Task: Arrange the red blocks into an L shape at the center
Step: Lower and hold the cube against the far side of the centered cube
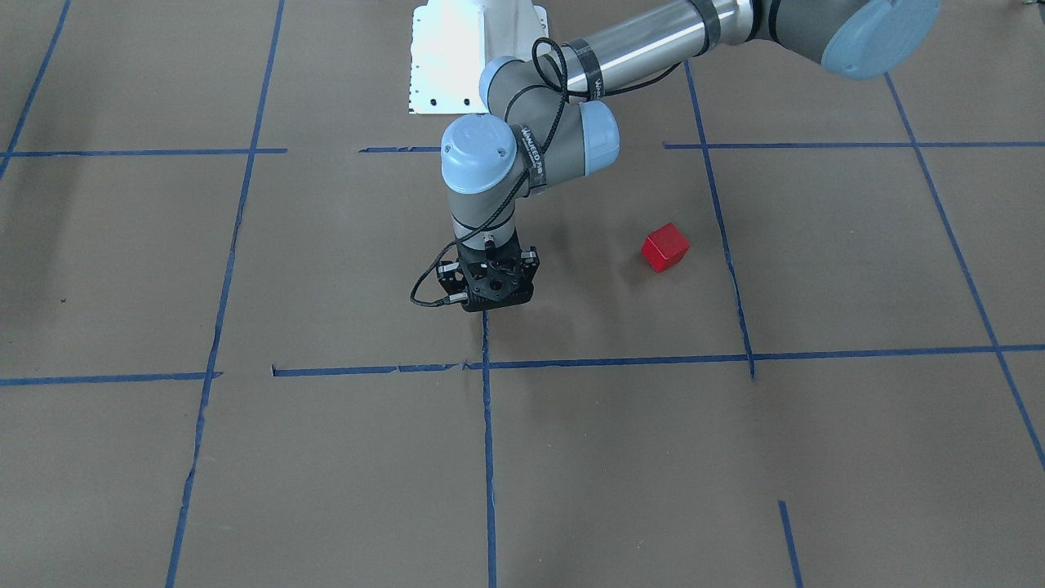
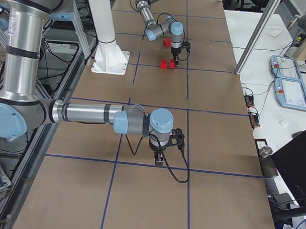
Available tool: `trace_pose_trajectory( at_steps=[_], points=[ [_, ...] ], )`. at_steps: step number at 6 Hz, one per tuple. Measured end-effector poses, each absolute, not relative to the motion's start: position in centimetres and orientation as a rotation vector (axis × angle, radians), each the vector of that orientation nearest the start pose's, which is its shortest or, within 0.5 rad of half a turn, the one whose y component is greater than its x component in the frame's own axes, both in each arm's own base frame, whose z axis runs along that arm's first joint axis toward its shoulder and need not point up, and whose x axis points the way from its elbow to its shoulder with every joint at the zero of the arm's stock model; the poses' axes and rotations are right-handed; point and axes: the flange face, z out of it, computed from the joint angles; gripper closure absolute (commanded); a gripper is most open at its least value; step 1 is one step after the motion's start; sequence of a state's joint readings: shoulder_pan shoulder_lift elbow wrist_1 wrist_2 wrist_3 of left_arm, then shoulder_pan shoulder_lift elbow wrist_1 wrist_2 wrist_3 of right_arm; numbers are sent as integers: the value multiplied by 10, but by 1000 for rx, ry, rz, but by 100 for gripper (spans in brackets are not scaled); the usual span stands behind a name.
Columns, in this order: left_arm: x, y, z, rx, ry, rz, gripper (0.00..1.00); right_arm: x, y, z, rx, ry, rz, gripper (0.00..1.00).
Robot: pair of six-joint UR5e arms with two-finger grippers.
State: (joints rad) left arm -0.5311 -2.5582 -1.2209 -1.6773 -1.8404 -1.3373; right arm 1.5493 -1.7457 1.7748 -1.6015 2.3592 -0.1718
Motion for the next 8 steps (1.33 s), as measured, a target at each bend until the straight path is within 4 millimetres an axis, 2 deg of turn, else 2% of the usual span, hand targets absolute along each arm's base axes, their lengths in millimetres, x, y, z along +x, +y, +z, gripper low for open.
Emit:
trace_pose_trajectory(
  at_steps=[8],
  points=[
    [653,-487,174,28,780,-160,86,54,-419,640,60,-787,-185,0]
  ],
)
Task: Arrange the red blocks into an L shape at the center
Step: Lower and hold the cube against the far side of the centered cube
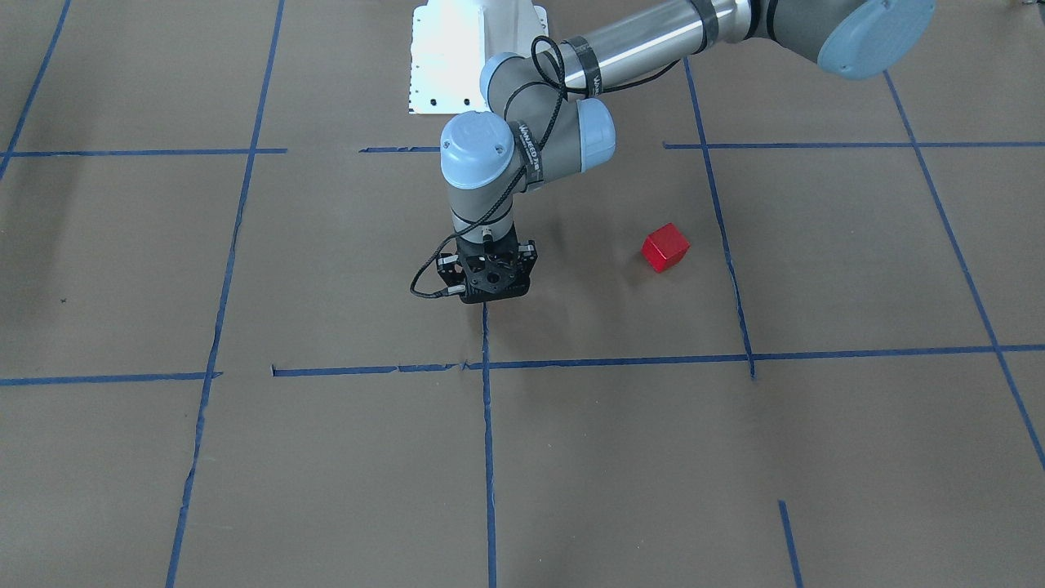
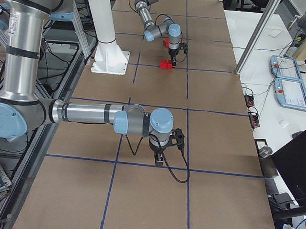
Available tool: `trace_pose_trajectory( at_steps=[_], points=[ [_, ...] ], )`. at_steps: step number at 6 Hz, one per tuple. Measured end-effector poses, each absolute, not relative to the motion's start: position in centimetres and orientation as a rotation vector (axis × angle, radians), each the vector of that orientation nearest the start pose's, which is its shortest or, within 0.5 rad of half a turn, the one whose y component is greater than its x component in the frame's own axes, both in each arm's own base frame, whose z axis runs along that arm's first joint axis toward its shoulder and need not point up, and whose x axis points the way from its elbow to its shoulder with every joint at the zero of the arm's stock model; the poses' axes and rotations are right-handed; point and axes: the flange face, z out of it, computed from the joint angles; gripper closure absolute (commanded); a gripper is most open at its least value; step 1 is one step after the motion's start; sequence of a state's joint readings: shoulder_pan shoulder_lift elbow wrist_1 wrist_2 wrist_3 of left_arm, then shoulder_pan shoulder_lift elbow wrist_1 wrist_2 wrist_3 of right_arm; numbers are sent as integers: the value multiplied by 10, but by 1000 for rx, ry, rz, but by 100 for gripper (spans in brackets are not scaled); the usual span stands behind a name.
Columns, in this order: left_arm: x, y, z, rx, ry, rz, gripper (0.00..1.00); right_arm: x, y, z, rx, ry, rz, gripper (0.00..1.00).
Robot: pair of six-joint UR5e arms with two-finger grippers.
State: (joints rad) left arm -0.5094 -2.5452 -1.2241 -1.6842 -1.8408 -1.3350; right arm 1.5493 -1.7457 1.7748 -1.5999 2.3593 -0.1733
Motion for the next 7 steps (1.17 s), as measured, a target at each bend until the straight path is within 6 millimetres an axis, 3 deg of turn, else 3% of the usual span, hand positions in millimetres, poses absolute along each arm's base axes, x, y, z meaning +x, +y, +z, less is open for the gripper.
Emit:
trace_pose_trajectory(
  at_steps=[4,7],
  points=[
    [651,-481,166,34,801,-152,85,54,-419,641,58,-786,-184,0],
    [650,-478,177,37,809,-148,85,54,-419,641,56,-786,-183,0]
  ],
)
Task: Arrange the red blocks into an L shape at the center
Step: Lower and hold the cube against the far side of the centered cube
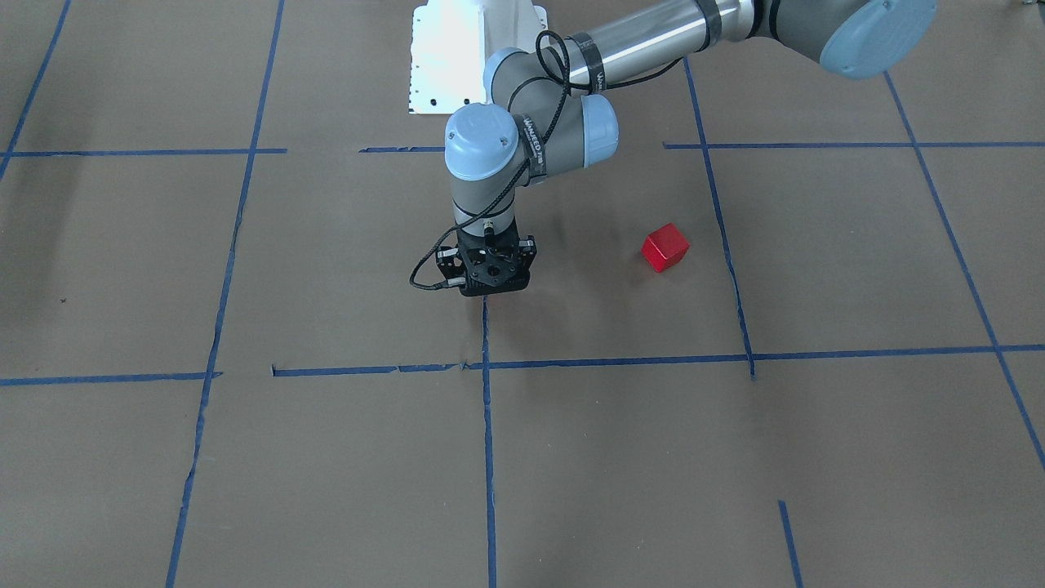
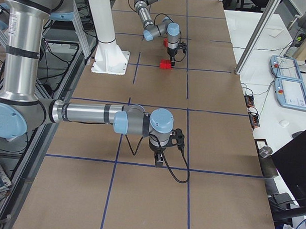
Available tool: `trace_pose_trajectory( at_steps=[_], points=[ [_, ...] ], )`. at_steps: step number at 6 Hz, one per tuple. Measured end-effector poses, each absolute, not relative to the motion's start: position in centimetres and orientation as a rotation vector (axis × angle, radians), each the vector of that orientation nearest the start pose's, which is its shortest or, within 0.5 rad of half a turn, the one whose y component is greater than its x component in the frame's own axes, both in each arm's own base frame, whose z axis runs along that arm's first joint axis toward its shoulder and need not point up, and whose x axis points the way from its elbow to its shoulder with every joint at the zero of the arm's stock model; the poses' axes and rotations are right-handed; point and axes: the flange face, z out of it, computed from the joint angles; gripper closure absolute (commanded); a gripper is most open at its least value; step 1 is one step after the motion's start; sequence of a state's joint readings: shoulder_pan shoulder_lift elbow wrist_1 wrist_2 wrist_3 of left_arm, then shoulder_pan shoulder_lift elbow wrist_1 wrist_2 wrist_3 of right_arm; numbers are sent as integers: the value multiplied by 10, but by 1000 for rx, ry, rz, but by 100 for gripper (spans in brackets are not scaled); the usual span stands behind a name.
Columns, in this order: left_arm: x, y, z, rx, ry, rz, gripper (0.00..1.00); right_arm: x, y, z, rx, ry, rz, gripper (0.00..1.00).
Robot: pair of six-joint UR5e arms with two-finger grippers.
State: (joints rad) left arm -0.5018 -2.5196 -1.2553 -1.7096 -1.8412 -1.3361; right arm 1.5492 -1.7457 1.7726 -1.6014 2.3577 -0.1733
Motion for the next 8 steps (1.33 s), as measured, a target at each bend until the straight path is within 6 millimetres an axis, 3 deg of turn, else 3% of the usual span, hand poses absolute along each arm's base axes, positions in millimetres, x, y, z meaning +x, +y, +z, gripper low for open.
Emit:
trace_pose_trajectory(
  at_steps=[5,8],
  points=[
    [651,-475,177,37,816,-143,83,54,-419,641,57,-786,-184,0],
    [653,-473,176,37,818,-140,72,54,-420,640,58,-784,-184,0]
  ],
)
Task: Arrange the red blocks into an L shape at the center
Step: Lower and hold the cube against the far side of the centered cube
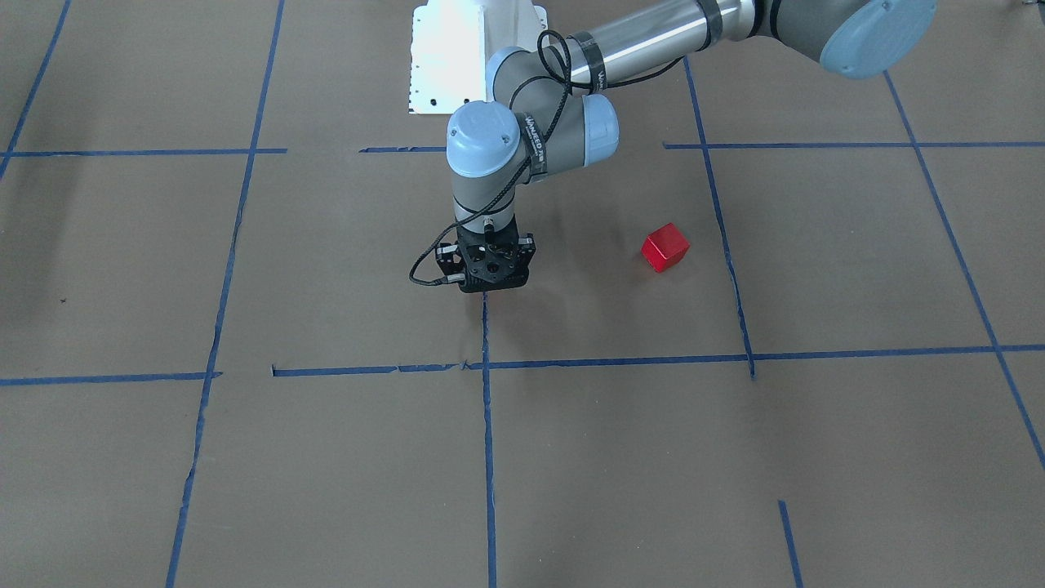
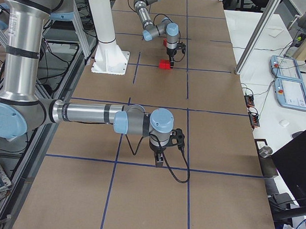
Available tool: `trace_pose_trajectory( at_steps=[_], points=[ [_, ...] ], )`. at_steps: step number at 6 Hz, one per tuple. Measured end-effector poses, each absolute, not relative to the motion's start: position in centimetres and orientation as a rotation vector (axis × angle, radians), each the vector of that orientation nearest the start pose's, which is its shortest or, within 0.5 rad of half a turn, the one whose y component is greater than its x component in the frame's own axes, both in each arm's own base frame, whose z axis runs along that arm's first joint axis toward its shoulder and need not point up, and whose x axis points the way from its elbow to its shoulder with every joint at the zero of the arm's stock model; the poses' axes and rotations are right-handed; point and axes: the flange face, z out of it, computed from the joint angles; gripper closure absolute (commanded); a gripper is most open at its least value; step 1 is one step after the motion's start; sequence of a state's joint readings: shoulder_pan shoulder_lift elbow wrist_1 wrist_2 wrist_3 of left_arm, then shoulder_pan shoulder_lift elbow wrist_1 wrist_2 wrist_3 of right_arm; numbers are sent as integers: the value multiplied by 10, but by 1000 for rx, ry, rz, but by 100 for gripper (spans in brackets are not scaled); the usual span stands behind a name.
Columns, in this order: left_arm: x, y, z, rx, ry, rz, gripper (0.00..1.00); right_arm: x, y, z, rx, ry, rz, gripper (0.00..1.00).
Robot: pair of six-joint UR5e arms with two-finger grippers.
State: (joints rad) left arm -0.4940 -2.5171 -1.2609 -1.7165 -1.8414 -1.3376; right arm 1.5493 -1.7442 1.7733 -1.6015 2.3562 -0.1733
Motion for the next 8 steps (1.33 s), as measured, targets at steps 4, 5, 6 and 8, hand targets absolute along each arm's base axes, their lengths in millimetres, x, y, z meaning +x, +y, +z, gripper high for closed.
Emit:
trace_pose_trajectory(
  at_steps=[4,5,6,8],
  points=[
    [652,-472,177,36,817,-139,49,54,-420,640,58,-786,-184,0],
    [653,-472,177,36,817,-139,42,54,-420,640,58,-786,-184,0],
    [652,-473,177,36,817,-138,35,54,-420,640,58,-786,-184,0],
    [652,-473,176,38,819,-134,14,54,-420,640,59,-786,-184,0]
  ],
)
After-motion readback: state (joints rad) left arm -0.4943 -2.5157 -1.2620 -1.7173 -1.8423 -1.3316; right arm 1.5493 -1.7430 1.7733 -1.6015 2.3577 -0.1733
